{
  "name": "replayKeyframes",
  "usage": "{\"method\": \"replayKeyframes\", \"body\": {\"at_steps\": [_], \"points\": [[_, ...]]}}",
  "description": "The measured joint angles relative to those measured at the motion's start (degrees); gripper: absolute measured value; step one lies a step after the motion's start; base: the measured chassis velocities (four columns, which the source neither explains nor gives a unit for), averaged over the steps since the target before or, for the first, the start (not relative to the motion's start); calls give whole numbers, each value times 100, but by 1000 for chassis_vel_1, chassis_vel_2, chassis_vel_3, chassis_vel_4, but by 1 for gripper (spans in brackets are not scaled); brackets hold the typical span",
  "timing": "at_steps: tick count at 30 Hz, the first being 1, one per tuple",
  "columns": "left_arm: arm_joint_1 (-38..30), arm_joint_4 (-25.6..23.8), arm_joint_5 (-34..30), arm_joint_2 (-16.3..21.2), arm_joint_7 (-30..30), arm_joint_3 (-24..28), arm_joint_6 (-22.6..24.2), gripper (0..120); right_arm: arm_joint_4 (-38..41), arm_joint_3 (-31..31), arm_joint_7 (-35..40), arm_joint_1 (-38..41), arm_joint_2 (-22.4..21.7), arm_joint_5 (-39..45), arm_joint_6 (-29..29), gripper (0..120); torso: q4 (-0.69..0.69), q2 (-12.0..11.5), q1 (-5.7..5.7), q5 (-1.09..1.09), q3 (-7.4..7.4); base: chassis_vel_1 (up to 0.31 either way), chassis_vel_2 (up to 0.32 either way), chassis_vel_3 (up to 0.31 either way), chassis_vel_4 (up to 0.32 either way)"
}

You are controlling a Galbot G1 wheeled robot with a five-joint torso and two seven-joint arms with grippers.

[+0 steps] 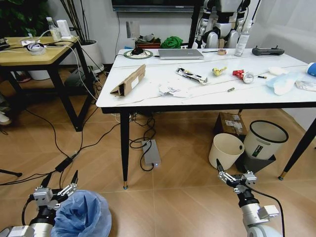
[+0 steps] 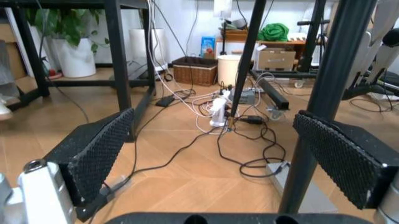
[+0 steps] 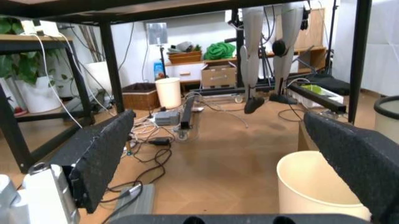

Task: Pick up the trash bin and place the trash from the table into it.

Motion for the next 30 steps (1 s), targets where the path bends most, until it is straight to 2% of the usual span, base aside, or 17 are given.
{"method": "replayKeyframes", "body": {"at_steps": [30], "points": [[142,6,-110,-102,-13,-27,-56,100,-5,-132,-9,-20,3,-124,32,100,0,-689,-230,0,-458,0,0,0,0]]}}
